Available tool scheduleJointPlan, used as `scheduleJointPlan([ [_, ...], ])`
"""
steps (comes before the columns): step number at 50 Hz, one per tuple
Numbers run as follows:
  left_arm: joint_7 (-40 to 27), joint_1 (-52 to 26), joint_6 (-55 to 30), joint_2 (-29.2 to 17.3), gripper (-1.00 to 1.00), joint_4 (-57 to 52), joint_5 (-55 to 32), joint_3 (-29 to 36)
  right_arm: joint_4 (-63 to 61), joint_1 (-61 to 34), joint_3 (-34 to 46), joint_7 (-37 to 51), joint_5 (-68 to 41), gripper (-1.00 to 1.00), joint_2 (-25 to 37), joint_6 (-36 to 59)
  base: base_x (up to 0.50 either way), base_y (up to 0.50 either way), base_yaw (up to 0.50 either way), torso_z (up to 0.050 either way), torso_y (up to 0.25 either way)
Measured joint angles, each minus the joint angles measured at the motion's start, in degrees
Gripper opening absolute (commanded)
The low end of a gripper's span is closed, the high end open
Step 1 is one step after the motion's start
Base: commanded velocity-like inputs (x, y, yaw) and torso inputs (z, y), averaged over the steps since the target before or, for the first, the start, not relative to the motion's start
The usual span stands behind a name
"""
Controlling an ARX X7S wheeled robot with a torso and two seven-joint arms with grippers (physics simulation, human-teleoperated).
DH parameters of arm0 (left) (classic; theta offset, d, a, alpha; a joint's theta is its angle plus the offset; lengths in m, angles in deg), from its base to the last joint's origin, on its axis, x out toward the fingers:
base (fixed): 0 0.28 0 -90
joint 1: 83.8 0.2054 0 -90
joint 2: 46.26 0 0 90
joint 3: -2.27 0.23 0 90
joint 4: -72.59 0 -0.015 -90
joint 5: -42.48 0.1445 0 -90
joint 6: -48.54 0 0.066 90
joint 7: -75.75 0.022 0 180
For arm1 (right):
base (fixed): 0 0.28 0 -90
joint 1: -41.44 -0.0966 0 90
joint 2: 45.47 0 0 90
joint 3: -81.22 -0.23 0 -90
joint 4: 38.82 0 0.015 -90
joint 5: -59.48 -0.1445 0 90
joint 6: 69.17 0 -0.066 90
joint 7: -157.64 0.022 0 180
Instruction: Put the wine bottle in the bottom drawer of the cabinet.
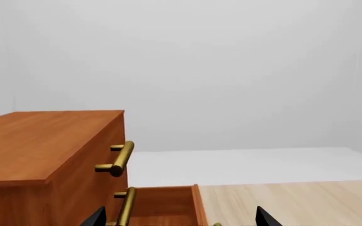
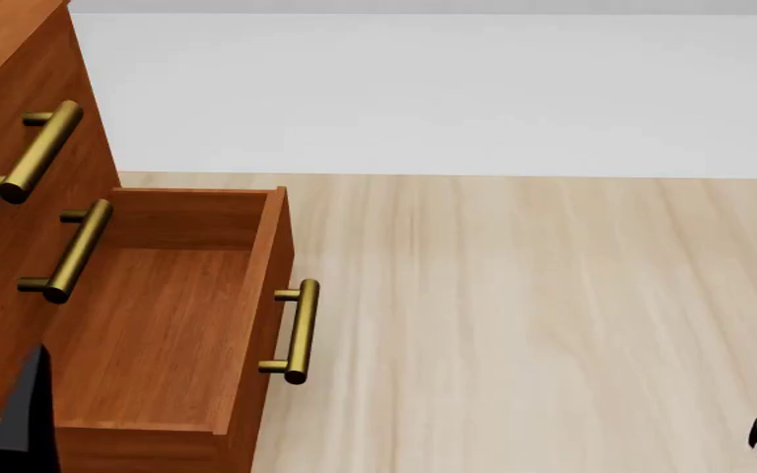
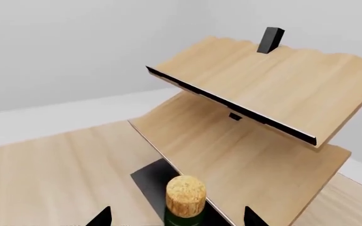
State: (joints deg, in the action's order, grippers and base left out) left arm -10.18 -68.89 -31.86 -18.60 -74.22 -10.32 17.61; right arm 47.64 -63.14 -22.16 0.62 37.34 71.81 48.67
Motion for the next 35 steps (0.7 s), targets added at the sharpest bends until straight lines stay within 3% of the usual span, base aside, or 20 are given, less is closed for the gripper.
scheduleJointPlan([
  [34,0.6,1.1,-0.8,0.8,1.0,0.7,-0.7,-1.2,9.9,-5.3,2.5,-1.5,1.8,1.0,1.1,-0.9,0.0,0.0,0.0,0.0,0.0],
  [35,0.6,1.2,-0.9,0.8,1.0,0.7,-0.7,-1.2,10.1,-5.6,2.6,-1.5,1.8,-1.0,1.1,-0.8,0.0,0.0,0.0,0.0,0.0],
])
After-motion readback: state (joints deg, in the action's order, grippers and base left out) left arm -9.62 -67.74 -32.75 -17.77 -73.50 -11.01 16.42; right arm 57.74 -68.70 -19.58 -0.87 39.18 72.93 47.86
